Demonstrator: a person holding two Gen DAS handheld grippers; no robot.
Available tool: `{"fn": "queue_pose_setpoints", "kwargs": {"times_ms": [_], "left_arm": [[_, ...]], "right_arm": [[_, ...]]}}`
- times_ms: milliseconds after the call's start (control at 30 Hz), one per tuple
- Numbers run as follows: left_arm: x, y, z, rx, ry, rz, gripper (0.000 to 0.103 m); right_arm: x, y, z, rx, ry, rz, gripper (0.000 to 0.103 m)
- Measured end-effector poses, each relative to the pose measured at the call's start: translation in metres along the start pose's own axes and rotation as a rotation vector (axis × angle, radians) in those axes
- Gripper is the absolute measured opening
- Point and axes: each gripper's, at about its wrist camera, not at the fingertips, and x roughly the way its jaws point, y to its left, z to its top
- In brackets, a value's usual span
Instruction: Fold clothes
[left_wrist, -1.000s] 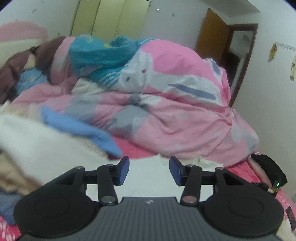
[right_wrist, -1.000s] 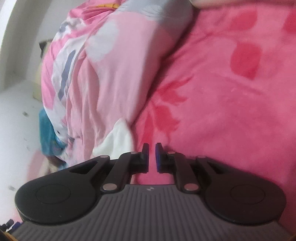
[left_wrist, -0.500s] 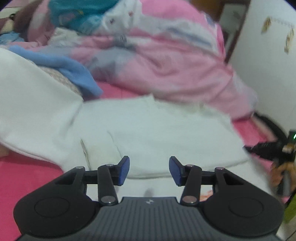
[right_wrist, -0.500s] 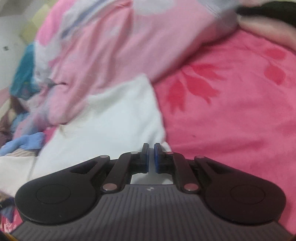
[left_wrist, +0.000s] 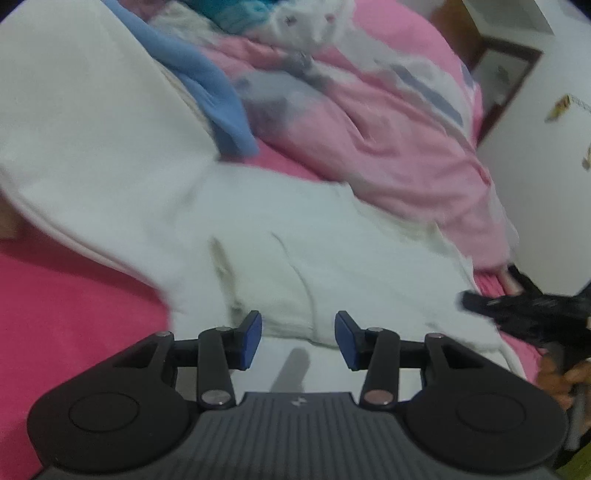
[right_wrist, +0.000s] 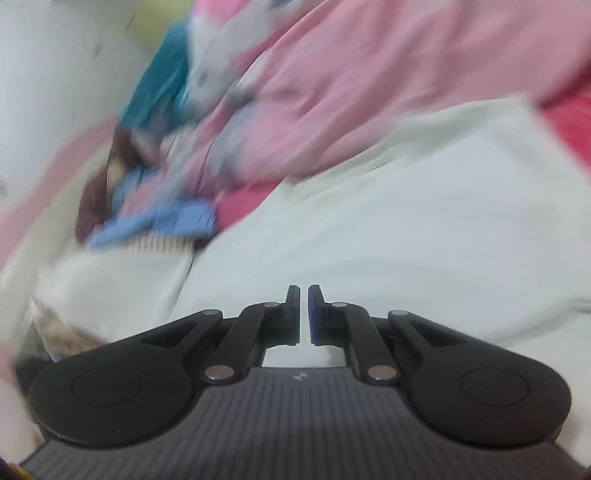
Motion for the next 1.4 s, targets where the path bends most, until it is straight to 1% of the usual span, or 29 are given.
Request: {"fn": "queue_pose_setpoints", "kwargs": {"times_ms": [67, 133, 200, 300, 333, 367, 433, 500, 533, 567, 633, 767, 833, 867, 900, 933, 967, 1000, 1067, 1133, 1200, 1233, 1300, 1367, 1400], "left_arm": [[-0.019, 0.005, 0.003, 0.004, -0.048, 0.039, 0.052], [-0.035, 0.011, 0.007, 0.007, -0.086, 0.086, 0.052], [-0.052, 0.020, 0.010, 0.003, -0.133, 0.135, 0.052], [-0.073, 0.034, 0.014, -0.024, -0.214, 0.188, 0.053], [-0.079, 0.040, 0.015, -0.041, -0.241, 0.199, 0.054], [-0.085, 0.045, 0.017, -0.058, -0.269, 0.210, 0.056], [-0.096, 0.057, 0.020, -0.096, -0.324, 0.238, 0.056], [-0.109, 0.066, 0.024, -0.123, -0.382, 0.269, 0.056], [-0.117, 0.070, 0.026, -0.133, -0.421, 0.284, 0.056], [-0.124, 0.074, 0.029, -0.149, -0.457, 0.297, 0.056], [-0.138, 0.082, 0.036, -0.180, -0.526, 0.324, 0.056], [-0.152, 0.095, 0.052, -0.235, -0.611, 0.386, 0.056], [-0.149, 0.099, 0.056, -0.236, -0.625, 0.395, 0.056], [-0.146, 0.101, 0.056, -0.233, -0.623, 0.390, 0.056], [-0.144, 0.102, 0.056, -0.231, -0.620, 0.382, 0.056], [-0.141, 0.103, 0.056, -0.227, -0.622, 0.367, 0.056], [-0.140, 0.104, 0.056, -0.224, -0.624, 0.354, 0.056], [-0.139, 0.105, 0.057, -0.221, -0.626, 0.342, 0.055], [-0.138, 0.106, 0.058, -0.204, -0.643, 0.337, 0.054], [-0.140, 0.106, 0.057, -0.183, -0.662, 0.344, 0.051], [-0.139, 0.107, 0.057, -0.178, -0.665, 0.338, 0.046], [-0.139, 0.108, 0.057, -0.175, -0.667, 0.335, 0.044], [-0.139, 0.108, 0.057, -0.170, -0.670, 0.329, 0.035], [-0.138, 0.109, 0.058, -0.164, -0.674, 0.323, 0.032], [-0.138, 0.110, 0.058, -0.162, -0.676, 0.320, 0.032]], "right_arm": [[0.033, 0.030, -0.005, -0.064, 0.059, 0.035, 0.005], [0.058, 0.056, -0.011, -0.115, 0.108, 0.062, 0.005], [0.075, 0.078, -0.015, -0.154, 0.144, 0.075, 0.005], [0.096, 0.100, -0.019, -0.205, 0.188, 0.081, 0.005], [0.103, 0.106, -0.021, -0.221, 0.203, 0.074, 0.005], [0.111, 0.108, -0.023, -0.236, 0.218, 0.047, 0.005], [0.124, 0.112, -0.027, -0.262, 0.241, 0.000, 0.002], [0.122, 0.117, -0.026, -0.261, 0.239, -0.001, 0.002], [0.119, 0.133, -0.021, -0.285, 0.231, 0.021, 0.002], [0.115, 0.148, -0.016, -0.310, 0.224, 0.042, 0.005], [0.109, 0.179, -0.007, -0.358, 0.208, 0.087, 0.005], [0.096, 0.240, 0.012, -0.455, 0.177, 0.175, 0.006], [0.089, 0.271, 0.021, -0.504, 0.162, 0.219, 0.009], [0.086, 0.286, 0.026, -0.528, 0.154, 0.241, 0.016], [0.082, 0.302, 0.031, -0.552, 0.146, 0.263, 0.027], [0.079, 0.317, 0.035, -0.576, 0.137, 0.285, 0.032], [0.078, 0.335, 0.038, -0.611, 0.134, 0.312, 0.040], [0.082, 0.359, 0.036, -0.667, 0.136, 0.343, 0.045], [0.093, 0.400, 0.029, -0.772, 0.130, 0.386, 0.045], [0.106, 0.434, 0.015, -0.865, 0.137, 0.415, 0.045], [0.120, 0.465, -0.002, -0.968, 0.139, 0.421, 0.045], [0.127, 0.476, -0.011, -1.025, 0.136, 0.412, 0.045], [0.136, 0.493, -0.029, -1.124, 0.123, 0.373, 0.045], [0.145, 0.505, -0.044, -1.207, 0.103, 0.319, 0.045], [0.150, 0.508, -0.046, -1.221, 0.094, 0.282, 0.043]]}}
